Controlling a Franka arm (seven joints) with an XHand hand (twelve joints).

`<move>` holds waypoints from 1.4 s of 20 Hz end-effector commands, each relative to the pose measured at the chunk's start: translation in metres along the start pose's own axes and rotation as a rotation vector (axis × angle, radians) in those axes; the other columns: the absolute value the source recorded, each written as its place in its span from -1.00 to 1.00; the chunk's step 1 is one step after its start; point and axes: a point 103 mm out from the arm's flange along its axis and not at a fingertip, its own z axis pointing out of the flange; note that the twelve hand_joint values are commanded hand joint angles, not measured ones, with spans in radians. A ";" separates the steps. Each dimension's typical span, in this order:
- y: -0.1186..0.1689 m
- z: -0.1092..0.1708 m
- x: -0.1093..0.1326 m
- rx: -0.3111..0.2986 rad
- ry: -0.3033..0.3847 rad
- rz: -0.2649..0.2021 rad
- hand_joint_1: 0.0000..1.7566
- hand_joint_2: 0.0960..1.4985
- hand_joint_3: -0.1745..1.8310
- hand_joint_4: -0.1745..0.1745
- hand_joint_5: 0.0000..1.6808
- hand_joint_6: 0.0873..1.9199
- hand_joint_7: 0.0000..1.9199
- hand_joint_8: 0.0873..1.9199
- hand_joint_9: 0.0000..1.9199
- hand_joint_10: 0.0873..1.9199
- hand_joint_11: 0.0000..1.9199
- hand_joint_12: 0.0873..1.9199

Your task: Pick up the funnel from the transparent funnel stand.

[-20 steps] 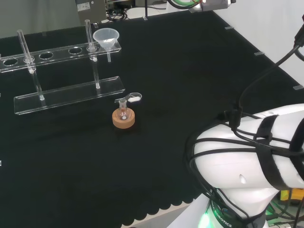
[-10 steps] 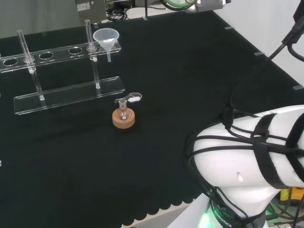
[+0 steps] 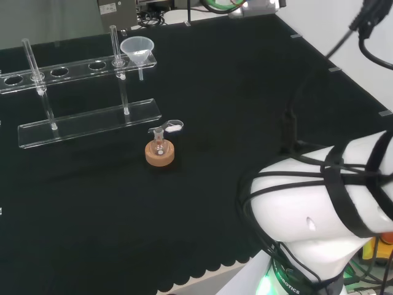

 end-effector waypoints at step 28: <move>0.246 0.125 0.059 0.205 -0.072 -0.155 -0.59 0.35 -0.60 -0.27 -0.70 -1.00 -0.93 -0.38 -0.75 -0.30 -0.92 0.46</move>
